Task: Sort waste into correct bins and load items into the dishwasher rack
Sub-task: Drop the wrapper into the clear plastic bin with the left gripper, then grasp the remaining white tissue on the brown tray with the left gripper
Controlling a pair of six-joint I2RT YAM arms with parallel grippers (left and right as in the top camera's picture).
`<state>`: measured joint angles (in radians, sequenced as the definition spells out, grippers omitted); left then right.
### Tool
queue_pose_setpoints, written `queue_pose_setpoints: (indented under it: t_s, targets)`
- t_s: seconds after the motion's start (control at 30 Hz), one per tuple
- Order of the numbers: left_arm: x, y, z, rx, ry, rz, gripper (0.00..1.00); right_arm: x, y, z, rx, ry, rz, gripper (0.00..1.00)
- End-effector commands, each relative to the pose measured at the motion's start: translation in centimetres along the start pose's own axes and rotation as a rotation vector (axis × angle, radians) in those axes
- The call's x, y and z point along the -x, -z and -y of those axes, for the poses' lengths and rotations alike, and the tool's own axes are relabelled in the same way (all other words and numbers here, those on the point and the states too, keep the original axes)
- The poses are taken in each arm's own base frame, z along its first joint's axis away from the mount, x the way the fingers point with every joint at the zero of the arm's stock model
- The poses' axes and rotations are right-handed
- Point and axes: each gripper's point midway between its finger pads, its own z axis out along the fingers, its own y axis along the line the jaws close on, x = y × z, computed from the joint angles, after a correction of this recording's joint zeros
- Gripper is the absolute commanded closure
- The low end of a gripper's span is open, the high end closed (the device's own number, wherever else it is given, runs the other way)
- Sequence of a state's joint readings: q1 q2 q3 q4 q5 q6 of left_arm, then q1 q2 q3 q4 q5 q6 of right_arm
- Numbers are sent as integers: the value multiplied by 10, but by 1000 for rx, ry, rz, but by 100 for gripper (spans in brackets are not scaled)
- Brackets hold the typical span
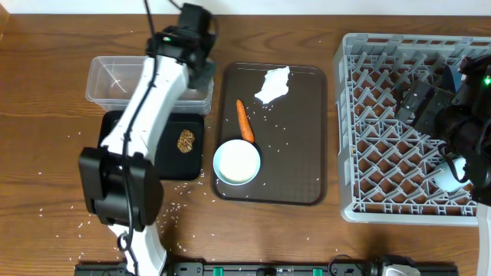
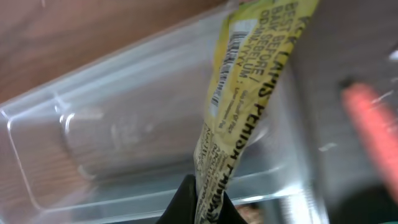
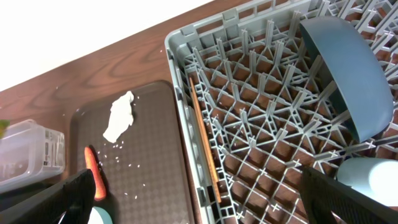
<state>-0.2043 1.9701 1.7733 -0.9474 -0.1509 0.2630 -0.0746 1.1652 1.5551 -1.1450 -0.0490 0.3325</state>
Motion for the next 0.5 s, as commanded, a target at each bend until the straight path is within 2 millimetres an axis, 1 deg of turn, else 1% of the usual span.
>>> queue_pose_setpoints:
  t_s: [0.0,0.07,0.2,0.23,0.3,0.33,0.37,0.4,0.43,0.47]
  targets:
    - [-14,-12,-9,-30,-82,-43,94,1,1,2,-4,4,3,1]
    - [-17,-15,-15,-58,-88,-44,94,1,1,2,-4,4,1,1]
    - [-17,-17,-10,-158,-207,-10,92,1,1,2,-4,4,3,1]
    - [-17,-16,-10,-156,-230,-7,88,1,1,2,-4,4,3,1]
    - [-15,-12,-10,-153,-241,7,49,0,1,2,-4,4,1,1]
    - [-13,-10,-9,-151,-245,13,33,0,1,2,-5,4,-1,1]
    - [-11,-7,-8,-150,-248,21,22,-1,1,2,-6,3,-5,1]
    - [-9,-3,-5,-151,-248,30,18,-2,1,3,-7,3,-8,1]
    - [-6,0,1,-163,-241,43,17,-2,1,3,-8,3,-10,1]
    - [-2,5,13,-202,-239,64,18,-2,1,3,-8,3,-11,1]
